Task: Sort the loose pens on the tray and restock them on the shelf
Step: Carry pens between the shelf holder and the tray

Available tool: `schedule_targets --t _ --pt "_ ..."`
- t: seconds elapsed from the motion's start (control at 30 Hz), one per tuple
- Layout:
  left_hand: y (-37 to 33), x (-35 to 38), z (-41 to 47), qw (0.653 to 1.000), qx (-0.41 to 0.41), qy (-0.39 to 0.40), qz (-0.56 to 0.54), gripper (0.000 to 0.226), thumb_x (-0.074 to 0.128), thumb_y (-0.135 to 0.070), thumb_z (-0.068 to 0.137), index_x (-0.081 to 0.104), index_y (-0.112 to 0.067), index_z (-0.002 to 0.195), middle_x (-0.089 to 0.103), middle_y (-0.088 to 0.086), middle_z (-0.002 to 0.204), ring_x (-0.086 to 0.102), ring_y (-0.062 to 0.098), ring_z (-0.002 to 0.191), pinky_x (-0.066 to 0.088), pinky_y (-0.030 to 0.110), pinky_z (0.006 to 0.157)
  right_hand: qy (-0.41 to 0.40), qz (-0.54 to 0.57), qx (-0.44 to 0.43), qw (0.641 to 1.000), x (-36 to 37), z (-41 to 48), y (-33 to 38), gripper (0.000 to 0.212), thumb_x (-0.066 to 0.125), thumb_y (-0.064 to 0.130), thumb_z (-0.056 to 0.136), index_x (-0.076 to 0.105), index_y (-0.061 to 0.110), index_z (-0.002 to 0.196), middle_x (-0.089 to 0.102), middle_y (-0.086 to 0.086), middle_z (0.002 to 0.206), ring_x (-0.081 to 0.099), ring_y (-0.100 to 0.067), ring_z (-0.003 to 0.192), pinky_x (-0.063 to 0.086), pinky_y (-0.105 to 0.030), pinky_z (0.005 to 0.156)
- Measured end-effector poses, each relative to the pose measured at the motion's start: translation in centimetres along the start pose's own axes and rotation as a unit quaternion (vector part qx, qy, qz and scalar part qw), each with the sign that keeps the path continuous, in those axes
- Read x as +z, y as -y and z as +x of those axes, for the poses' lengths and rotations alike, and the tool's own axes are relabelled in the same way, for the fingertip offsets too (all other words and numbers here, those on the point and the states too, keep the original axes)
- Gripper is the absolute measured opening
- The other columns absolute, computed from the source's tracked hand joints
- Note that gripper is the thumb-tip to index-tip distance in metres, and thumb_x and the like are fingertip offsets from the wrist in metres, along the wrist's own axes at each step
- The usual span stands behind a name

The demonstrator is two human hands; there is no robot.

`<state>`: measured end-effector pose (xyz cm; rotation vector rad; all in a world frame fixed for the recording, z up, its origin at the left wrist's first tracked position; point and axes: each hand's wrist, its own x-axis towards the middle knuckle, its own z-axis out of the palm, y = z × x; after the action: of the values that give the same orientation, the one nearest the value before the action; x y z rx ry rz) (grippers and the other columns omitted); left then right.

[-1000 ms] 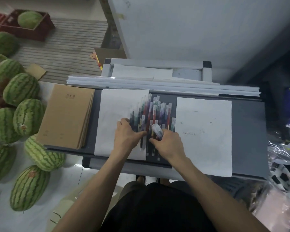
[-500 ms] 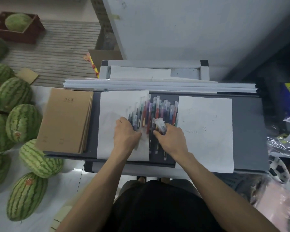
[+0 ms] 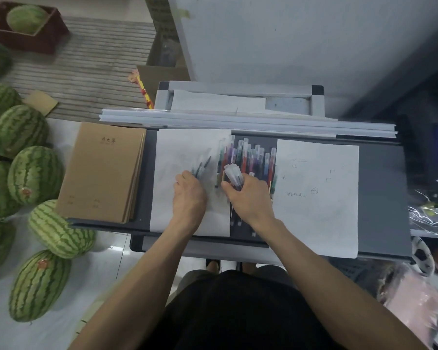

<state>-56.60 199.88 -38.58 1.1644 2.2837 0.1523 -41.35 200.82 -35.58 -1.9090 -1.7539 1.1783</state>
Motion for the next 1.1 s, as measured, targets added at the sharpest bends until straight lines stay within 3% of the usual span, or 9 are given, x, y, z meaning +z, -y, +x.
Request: schedule_targets --t 0.23,0.43,0.5,0.57,0.67,0.83,0.93,1.03,1.1 --pt "1.7 0.2 -0.8 0.997 0.072 -0.028 -0.019 0.019 0.035 -0.001 0.102 0.046 -0.004 0.117 0.046 0.014 0.117 0.048 0.033 0.101 0.048 0.048 0.085 0.015 0.063 0.034 0.997 1.7 0.8 0.8 0.028 0.067 0.040 0.095 0.069 0.013 0.087 0.064 0.001 0.070 0.060 -0.014 0.060 0.040 -0.025 0.052" --pt "3.3 -0.6 -1.0 0.982 0.104 -0.068 -0.143 0.012 0.040 -0.028 0.111 0.042 -0.019 0.103 0.056 0.003 0.087 0.052 0.016 0.070 0.031 0.028 0.053 -0.013 0.196 0.046 0.979 2.9 0.3 1.8 0.039 0.069 0.032 0.097 0.065 0.001 0.074 0.056 -0.007 0.058 0.049 -0.014 0.047 0.040 -0.034 0.048" --pt "3.6 -1.0 -0.8 0.965 0.127 -0.078 -0.214 0.011 0.045 -0.026 0.111 0.043 -0.018 0.104 0.059 0.001 0.083 0.056 0.016 0.067 0.037 0.028 0.051 -0.037 0.259 0.033 0.965 3.4 0.2 2.4 0.042 0.069 0.035 0.098 0.067 -0.002 0.080 0.063 -0.018 0.067 0.054 -0.028 0.055 0.043 -0.037 0.052" --pt "3.4 -1.5 -0.5 0.941 0.129 -0.088 -0.299 0.012 0.051 -0.026 0.109 0.046 -0.016 0.107 0.061 0.001 0.082 0.059 0.016 0.067 0.048 0.029 0.055 -0.071 0.315 0.014 0.946 4.0 0.1 3.4 0.043 0.068 0.032 0.099 0.062 -0.004 0.077 0.058 -0.024 0.067 0.049 -0.028 0.055 0.041 -0.037 0.052" --pt "2.4 -2.1 -0.1 0.909 0.162 -0.110 -0.368 0.018 0.057 -0.024 0.107 0.045 -0.011 0.105 0.058 0.005 0.076 0.054 0.016 0.058 0.046 0.030 0.051 -0.139 0.364 -0.016 0.921 4.9 0.3 5.2 0.044 0.066 0.019 0.100 0.049 -0.002 0.065 0.044 -0.010 0.056 0.041 -0.015 0.052 0.033 -0.033 0.050" --pt "2.1 -0.9 1.9 0.884 0.229 -0.133 -0.386 0.019 0.062 -0.016 0.104 0.043 -0.013 0.101 0.056 -0.010 0.068 0.052 0.015 0.051 0.046 0.040 0.045 -0.216 0.392 -0.051 0.893 6.6 1.1 6.1 0.045 0.065 0.005 0.098 0.047 0.012 0.057 0.043 0.010 0.053 0.041 -0.005 0.050 0.034 -0.028 0.049" --pt "2.7 0.5 2.6 0.884 0.244 -0.132 -0.377 0.019 0.063 -0.012 0.103 0.048 -0.001 0.103 0.061 -0.024 0.075 0.055 0.005 0.056 0.048 0.034 0.049 -0.224 0.368 -0.059 0.900 7.7 0.9 5.2 0.032 0.068 0.012 0.098 0.057 0.000 0.070 0.055 -0.004 0.060 0.052 -0.011 0.059 0.044 -0.034 0.055" --pt "3.2 1.1 2.5 0.879 0.269 -0.151 -0.363 0.021 0.067 -0.018 0.100 0.053 -0.003 0.105 0.056 -0.023 0.071 0.057 -0.008 0.063 0.042 0.010 0.056 -0.204 0.352 -0.094 0.909 7.8 0.0 4.5 0.008 0.068 0.006 0.096 0.067 0.011 0.090 0.069 0.009 0.078 0.068 -0.009 0.077 0.056 -0.033 0.069" --pt "3.0 0.7 2.0 0.865 0.295 -0.164 -0.371 0.037 0.065 -0.035 0.100 0.052 0.000 0.100 0.049 -0.024 0.074 0.055 -0.007 0.063 0.036 0.004 0.059 -0.183 0.339 -0.113 0.916 7.6 -0.6 4.3 0.017 0.068 0.001 0.095 0.071 0.012 0.108 0.074 0.014 0.089 0.073 -0.008 0.087 0.061 -0.033 0.079"
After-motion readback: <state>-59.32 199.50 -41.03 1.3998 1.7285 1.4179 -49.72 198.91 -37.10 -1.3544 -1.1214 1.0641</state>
